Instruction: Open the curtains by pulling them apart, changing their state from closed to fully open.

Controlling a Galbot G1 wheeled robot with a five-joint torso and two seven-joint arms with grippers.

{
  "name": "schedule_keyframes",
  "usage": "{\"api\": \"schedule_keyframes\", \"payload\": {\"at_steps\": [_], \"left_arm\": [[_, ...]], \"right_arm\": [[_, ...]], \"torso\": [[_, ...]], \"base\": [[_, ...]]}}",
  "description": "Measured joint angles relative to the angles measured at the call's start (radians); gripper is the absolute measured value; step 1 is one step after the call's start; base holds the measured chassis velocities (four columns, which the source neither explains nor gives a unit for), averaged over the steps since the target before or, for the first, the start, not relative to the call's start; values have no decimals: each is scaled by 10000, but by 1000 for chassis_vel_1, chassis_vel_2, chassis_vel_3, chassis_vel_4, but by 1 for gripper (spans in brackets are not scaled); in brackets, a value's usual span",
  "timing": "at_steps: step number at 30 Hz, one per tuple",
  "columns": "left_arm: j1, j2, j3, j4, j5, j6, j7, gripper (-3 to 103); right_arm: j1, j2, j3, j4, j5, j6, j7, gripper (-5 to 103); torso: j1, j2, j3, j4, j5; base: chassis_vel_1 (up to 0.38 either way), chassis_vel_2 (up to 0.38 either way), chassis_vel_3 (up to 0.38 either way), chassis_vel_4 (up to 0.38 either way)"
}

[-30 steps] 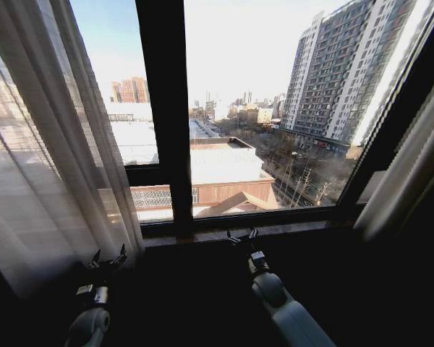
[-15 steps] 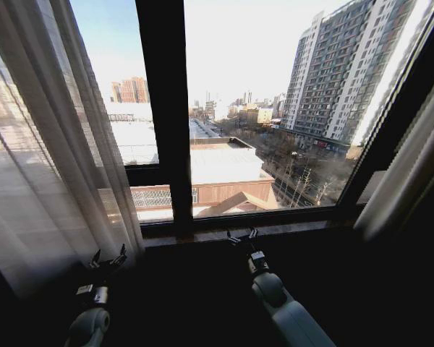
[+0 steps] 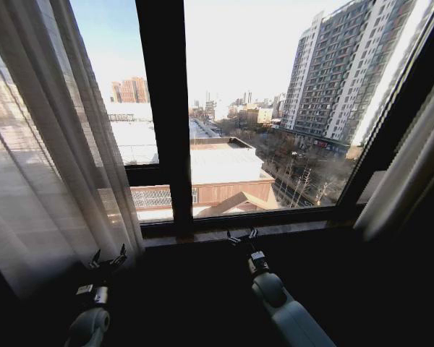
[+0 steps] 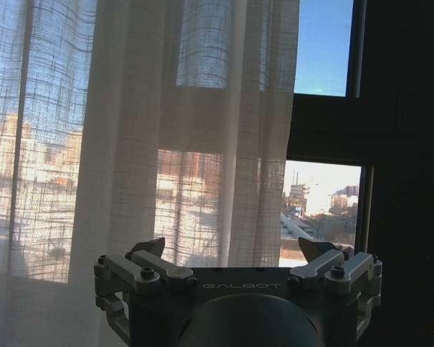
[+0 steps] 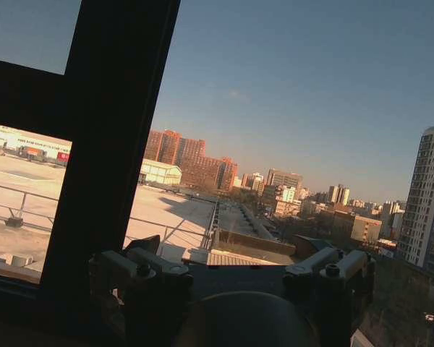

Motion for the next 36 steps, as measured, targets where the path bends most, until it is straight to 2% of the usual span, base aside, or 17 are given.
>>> {"api": "schedule_keyframes", "payload": {"at_steps": [19, 23, 25, 26, 28, 30, 31, 33, 36], "left_arm": [[0, 8, 33, -56, 3, 42, -44, 100], [30, 242, 807, -1196, 191, 1108, -1161, 100], [38, 285, 962, -1415, 228, 1311, -1375, 100], [57, 409, 1374, -2017, 328, 1886, -1962, 100], [82, 561, 1882, -2768, 454, 2589, -2700, 100], [87, 584, 1972, -2900, 476, 2707, -2819, 100], [-61, 826, 2021, -2960, 489, 2752, -3097, 100], [-412, 1174, 1835, -2490, 493, 2511, -3216, 100], [-633, 1424, 1698, -1957, 474, 2386, -3245, 100]], "right_arm": [[0, 0, 0, 0, 0, 0, 0, 100], [0, 0, 0, 0, 0, 0, 0, 100], [0, 0, 0, 0, 0, 0, 0, 100], [0, 0, 0, 0, 0, 0, 0, 100], [0, 0, 0, 0, 0, 0, 0, 100], [0, 0, 0, 0, 0, 0, 0, 100], [0, -4, 2, 0, 0, 0, 1, 100], [0, 0, 0, 0, 0, 0, 0, 100], [0, -1, 0, 0, 0, 0, -1, 100]], "torso": [[0, 0, 0, 0, 0], [0, 0, 0, -2, 1], [1, 0, 0, -3, 0], [0, 0, 0, -2, 1], [0, 0, 0, -2, 3], [0, 0, 0, -2, 2], [-1, 0, 0, 0, -5], [-1, 0, -1, -2, 9], [1, 0, 0, 1, -6]], "base": [[0, 0, 0, 0], [0, 0, 0, 0], [0, 0, 0, 0], [0, 0, 0, 0], [0, 0, 0, 0], [0, 0, 0, 0], [0, 0, 0, 0], [0, 0, 0, 0], [0, 0, 0, 0]]}}
